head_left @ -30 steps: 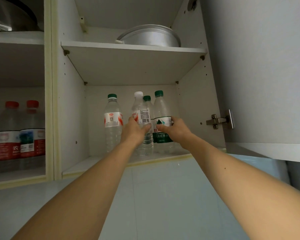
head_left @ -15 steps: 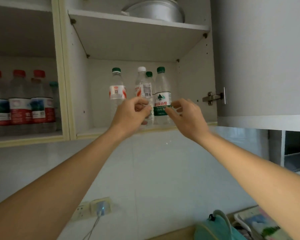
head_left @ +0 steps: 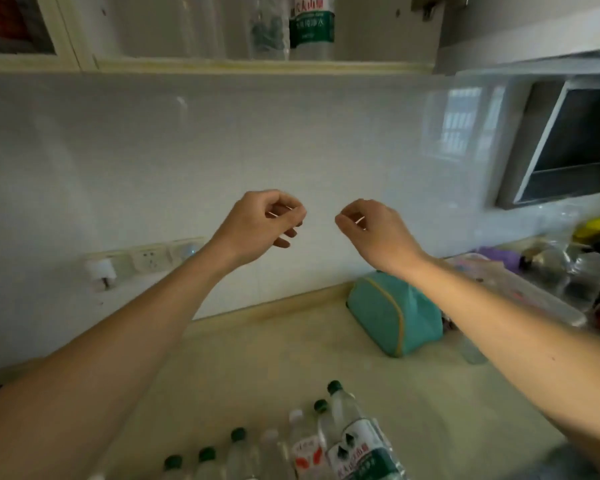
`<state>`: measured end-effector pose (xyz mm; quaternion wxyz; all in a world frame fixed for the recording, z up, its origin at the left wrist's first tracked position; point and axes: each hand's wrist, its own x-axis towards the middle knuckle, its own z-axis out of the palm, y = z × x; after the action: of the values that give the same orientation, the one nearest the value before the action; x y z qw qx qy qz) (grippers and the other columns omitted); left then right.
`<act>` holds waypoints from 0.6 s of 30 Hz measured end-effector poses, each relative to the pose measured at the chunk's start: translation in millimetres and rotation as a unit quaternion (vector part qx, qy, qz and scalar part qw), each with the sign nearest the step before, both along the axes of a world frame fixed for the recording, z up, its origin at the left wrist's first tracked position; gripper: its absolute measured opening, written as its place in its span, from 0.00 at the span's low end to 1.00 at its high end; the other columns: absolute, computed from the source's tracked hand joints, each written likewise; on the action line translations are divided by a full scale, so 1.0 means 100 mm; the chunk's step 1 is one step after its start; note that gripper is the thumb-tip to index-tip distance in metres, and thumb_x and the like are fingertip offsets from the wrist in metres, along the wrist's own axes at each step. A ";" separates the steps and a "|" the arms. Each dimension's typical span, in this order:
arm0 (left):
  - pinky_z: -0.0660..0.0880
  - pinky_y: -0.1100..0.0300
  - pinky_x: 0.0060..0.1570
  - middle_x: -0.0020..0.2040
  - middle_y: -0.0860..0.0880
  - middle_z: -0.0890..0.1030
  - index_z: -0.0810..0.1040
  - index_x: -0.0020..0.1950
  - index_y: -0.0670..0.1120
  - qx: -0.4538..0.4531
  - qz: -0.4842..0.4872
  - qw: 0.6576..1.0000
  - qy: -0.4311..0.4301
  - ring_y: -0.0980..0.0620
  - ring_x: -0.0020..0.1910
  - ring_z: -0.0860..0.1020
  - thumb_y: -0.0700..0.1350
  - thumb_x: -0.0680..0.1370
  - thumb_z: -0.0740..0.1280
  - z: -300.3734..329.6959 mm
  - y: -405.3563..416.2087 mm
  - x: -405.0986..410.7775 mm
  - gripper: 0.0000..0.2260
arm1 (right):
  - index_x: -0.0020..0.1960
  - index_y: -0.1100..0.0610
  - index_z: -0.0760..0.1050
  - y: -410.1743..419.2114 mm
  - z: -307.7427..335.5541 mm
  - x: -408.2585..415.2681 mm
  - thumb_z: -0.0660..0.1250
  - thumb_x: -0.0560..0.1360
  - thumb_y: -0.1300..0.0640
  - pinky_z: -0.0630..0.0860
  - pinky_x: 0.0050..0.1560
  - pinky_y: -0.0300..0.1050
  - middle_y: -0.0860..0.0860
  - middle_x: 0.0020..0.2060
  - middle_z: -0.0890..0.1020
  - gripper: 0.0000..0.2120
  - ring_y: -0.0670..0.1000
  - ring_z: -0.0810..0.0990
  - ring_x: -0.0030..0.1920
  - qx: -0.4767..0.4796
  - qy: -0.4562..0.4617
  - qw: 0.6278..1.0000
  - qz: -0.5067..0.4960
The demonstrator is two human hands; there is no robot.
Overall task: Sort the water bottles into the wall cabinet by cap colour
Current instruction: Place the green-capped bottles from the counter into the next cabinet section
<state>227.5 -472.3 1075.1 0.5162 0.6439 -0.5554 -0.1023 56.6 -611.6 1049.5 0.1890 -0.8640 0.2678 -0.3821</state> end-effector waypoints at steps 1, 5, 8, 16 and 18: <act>0.84 0.52 0.42 0.45 0.48 0.85 0.83 0.51 0.48 0.033 -0.012 0.999 0.011 0.49 0.44 0.85 0.48 0.79 0.71 -0.21 0.01 0.01 0.05 | 0.56 0.57 0.81 0.00 -0.20 -0.04 0.64 0.81 0.49 0.73 0.50 0.45 0.51 0.51 0.83 0.13 0.52 0.80 0.51 0.036 0.036 0.999 -0.004; 0.84 0.55 0.42 0.48 0.45 0.85 0.83 0.53 0.47 0.139 -0.029 0.988 0.064 0.49 0.45 0.85 0.51 0.78 0.72 -1.07 0.04 0.01 0.09 | 0.50 0.58 0.82 0.02 -1.00 -0.20 0.66 0.80 0.48 0.76 0.48 0.49 0.53 0.45 0.85 0.14 0.53 0.81 0.46 0.133 0.160 0.978 -0.005; 0.84 0.54 0.43 0.49 0.47 0.85 0.82 0.55 0.46 0.191 -0.013 0.977 0.093 0.50 0.45 0.85 0.52 0.78 0.71 -1.70 0.06 -0.02 0.11 | 0.50 0.55 0.81 0.04 -1.51 -0.27 0.66 0.80 0.48 0.76 0.43 0.43 0.48 0.44 0.83 0.11 0.45 0.80 0.41 0.190 0.209 0.959 0.014; 0.83 0.54 0.50 0.55 0.50 0.82 0.79 0.63 0.46 0.320 0.038 0.941 0.102 0.53 0.48 0.83 0.56 0.78 0.70 -2.93 -0.08 -0.28 0.19 | 0.61 0.59 0.80 -0.13 -2.70 -0.36 0.67 0.80 0.52 0.80 0.58 0.54 0.53 0.52 0.83 0.14 0.54 0.81 0.52 0.358 0.253 0.899 0.009; 0.80 0.55 0.54 0.59 0.49 0.81 0.77 0.66 0.45 0.347 0.050 0.932 0.088 0.53 0.53 0.81 0.56 0.79 0.69 -3.13 -0.19 -0.39 0.21 | 0.62 0.60 0.79 -0.19 -2.94 -0.36 0.67 0.80 0.54 0.81 0.56 0.53 0.55 0.53 0.82 0.14 0.56 0.82 0.53 0.399 0.256 0.881 -0.003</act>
<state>188.9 -491.0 762.3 0.3117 0.7985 -0.4043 -0.3192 20.2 -630.8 755.9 0.4412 -0.7827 0.4390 -0.0089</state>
